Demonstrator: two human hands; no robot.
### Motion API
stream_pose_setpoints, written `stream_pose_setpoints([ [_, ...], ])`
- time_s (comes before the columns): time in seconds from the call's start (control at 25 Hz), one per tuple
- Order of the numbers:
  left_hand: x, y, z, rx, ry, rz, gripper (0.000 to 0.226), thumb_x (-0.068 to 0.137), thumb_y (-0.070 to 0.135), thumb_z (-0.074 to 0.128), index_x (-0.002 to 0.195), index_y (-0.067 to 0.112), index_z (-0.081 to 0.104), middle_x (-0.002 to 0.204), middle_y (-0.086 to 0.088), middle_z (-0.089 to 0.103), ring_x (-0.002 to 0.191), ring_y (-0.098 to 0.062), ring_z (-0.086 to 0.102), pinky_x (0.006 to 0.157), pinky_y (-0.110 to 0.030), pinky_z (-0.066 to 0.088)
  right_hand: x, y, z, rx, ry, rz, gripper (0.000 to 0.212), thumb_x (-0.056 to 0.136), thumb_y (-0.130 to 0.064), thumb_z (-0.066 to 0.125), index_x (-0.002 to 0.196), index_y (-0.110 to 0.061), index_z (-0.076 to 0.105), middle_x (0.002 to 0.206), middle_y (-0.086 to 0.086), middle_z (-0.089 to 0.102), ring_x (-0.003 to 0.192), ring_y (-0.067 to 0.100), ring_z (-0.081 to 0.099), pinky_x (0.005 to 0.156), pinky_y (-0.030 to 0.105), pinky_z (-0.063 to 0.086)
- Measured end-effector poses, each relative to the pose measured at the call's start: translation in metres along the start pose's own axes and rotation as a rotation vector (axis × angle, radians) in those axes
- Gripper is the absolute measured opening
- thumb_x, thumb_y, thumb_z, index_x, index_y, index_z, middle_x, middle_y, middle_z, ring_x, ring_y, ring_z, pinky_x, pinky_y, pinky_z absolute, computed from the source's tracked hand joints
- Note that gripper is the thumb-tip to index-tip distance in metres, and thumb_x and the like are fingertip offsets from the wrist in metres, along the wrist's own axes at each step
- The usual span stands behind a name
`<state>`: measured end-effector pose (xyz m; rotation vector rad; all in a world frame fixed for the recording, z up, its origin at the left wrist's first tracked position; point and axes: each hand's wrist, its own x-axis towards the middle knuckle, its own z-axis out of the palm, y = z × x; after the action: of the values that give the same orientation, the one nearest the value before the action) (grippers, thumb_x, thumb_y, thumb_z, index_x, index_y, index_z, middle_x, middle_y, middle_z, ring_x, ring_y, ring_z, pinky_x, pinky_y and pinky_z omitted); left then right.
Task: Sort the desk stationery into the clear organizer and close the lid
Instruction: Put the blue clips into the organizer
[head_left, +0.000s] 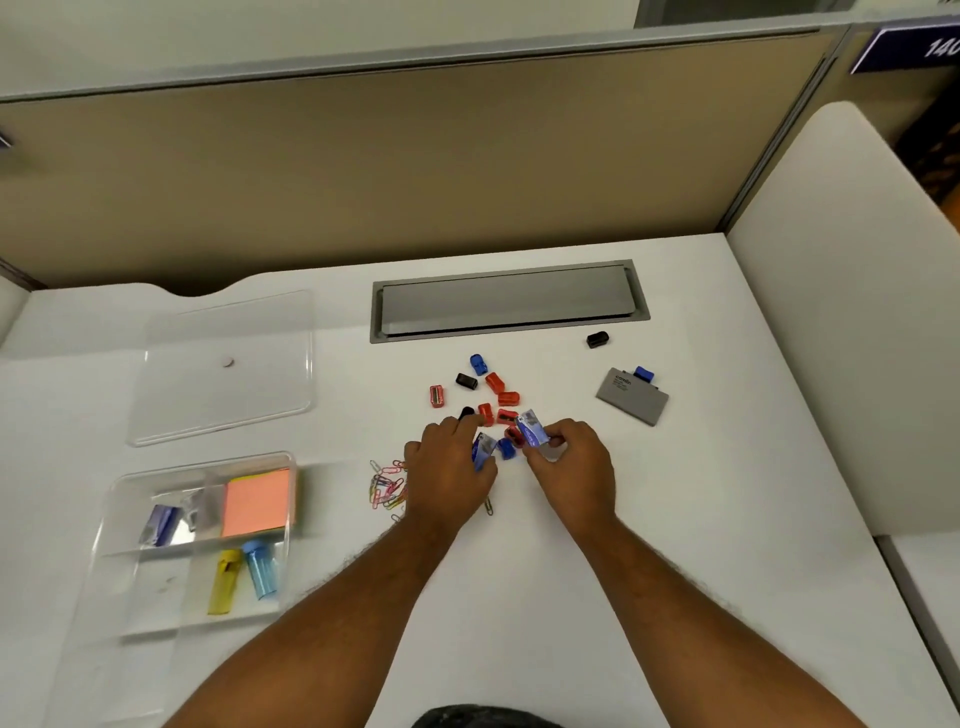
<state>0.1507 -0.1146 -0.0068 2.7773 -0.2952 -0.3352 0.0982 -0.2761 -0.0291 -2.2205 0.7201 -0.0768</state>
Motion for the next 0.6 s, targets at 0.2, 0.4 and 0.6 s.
stream_pose_setpoints([
  [0.2, -0.041, -0.076, -0.038, -0.026, 0.186, 0.004, 0.038, 0.091, 0.049, 0.059, 0.126, 0.034, 0.059, 0.117, 0.008, 0.063, 0.111, -0.017, 0.056, 0.087, -0.037, 0.040, -0.053, -0.056, 0.039, -0.018, -0.068, -0.111, 0.030, 0.080, -0.042, 0.084, 0.099, -0.029, 0.065, 0.094, -0.013, 0.063, 0.084, 0.012, 0.063, 0.071, 0.035, 0.058],
  [0.4, -0.077, -0.181, -0.079, -0.054, 0.279, -0.087, 0.036, 0.085, 0.050, 0.064, 0.118, 0.035, 0.063, 0.106, 0.012, 0.066, 0.103, -0.017, 0.058, 0.082, -0.037, 0.039, -0.117, -0.137, 0.108, -0.028, -0.148, -0.238, 0.027, 0.082, -0.047, 0.080, 0.093, -0.030, 0.061, 0.089, -0.014, 0.061, 0.080, 0.010, 0.061, 0.065, 0.029, 0.052],
  [0.6, -0.102, -0.303, -0.123, 0.011, 0.342, -0.189, 0.037, 0.085, 0.053, 0.062, 0.116, 0.035, 0.065, 0.106, 0.012, 0.068, 0.100, -0.017, 0.060, 0.081, -0.039, 0.043, -0.173, -0.214, 0.186, -0.031, -0.228, -0.334, 0.026, 0.079, -0.047, 0.078, 0.092, -0.034, 0.060, 0.091, -0.015, 0.059, 0.080, 0.007, 0.057, 0.066, 0.026, 0.048],
])
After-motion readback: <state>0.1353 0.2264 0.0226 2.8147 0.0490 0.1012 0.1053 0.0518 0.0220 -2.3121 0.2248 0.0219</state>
